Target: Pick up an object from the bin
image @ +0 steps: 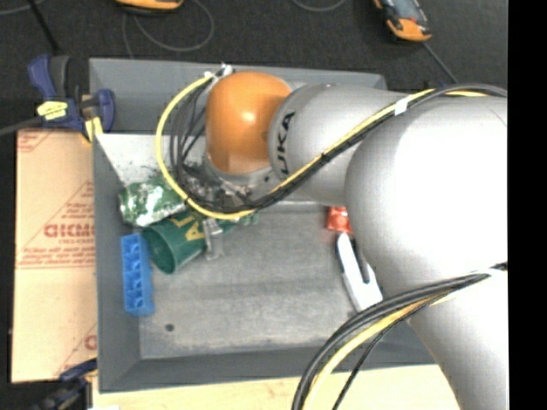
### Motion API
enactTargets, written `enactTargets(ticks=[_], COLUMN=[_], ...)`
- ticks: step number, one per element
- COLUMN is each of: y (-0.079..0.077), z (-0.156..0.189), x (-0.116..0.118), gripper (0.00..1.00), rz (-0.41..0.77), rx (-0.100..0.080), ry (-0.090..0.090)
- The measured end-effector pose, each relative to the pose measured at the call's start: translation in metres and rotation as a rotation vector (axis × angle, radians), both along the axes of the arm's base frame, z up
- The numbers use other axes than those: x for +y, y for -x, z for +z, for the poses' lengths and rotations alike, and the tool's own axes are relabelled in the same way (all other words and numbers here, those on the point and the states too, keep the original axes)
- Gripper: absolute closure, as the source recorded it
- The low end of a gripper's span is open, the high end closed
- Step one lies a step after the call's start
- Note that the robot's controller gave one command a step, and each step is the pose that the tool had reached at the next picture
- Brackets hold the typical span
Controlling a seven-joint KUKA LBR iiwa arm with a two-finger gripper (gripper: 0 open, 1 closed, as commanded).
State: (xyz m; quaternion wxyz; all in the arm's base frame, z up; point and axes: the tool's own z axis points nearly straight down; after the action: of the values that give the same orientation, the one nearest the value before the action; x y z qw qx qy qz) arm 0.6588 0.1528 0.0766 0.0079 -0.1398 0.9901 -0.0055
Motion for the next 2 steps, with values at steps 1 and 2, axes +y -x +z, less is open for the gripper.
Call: enactTargets(ticks=[1,2], y=[-0.001,-0.0007], z=[0.0006,0.0004], x=[0.0068,0.0074], gripper=[0.0,0.0], rz=[0.121,0.139], rx=[-0.003,0.0], ry=[0.014,0.012])
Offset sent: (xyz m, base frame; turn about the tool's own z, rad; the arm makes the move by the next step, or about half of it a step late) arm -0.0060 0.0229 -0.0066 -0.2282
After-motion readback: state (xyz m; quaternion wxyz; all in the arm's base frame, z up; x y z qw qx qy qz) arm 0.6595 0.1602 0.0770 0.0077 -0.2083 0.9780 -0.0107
